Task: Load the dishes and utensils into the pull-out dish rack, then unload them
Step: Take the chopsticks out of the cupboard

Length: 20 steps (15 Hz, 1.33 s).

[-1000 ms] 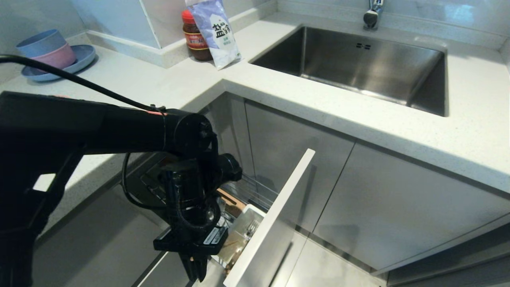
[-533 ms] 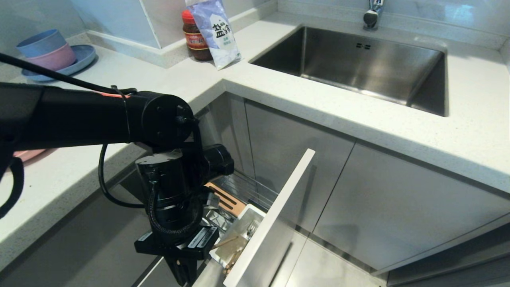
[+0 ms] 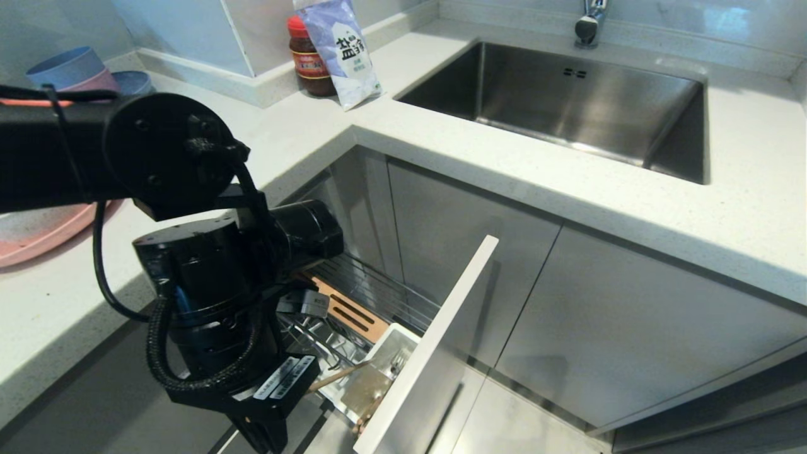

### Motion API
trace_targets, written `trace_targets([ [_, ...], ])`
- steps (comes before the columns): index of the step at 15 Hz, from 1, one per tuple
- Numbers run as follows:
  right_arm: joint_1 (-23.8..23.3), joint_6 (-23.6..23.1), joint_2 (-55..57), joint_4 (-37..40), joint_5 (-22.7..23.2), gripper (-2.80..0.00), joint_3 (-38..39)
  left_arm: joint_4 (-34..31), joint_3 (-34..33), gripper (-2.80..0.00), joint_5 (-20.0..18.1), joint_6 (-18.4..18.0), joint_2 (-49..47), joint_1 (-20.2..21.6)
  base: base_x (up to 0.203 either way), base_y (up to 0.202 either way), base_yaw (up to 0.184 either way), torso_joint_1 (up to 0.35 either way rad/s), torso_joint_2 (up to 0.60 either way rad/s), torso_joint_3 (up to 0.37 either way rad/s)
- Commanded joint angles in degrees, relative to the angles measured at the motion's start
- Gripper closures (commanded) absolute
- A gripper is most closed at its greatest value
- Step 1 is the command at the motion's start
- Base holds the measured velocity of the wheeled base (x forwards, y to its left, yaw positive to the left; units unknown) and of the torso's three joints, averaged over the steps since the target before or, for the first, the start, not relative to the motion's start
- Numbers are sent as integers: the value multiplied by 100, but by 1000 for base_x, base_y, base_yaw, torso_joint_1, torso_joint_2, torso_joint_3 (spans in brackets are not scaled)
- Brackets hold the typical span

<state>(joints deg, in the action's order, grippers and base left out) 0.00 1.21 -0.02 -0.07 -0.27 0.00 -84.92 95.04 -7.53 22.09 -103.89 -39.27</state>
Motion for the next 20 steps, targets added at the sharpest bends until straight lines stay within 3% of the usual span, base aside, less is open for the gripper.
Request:
trace_targets([
  [1,0,2,-15,-1,0,0,9,-49,14,0,19,20,553,-128,0,0,0,0,0,0],
  [8,0,2,-15,-1,0,0,9,-35,382,0,101,12,2011,-484,0,0,0,0,0,0],
  [13,0,2,-15,-1,0,0,9,45,890,0,87,7,2775,-512,0,0,0,0,0,0],
  [16,0,2,-15,-1,0,0,9,133,1150,0,47,-2,3093,-389,0,0,0,0,0,0],
  [20,0,2,-15,-1,0,0,9,1030,1019,0,-220,-144,3820,26,0,0,0,0,0,0],
])
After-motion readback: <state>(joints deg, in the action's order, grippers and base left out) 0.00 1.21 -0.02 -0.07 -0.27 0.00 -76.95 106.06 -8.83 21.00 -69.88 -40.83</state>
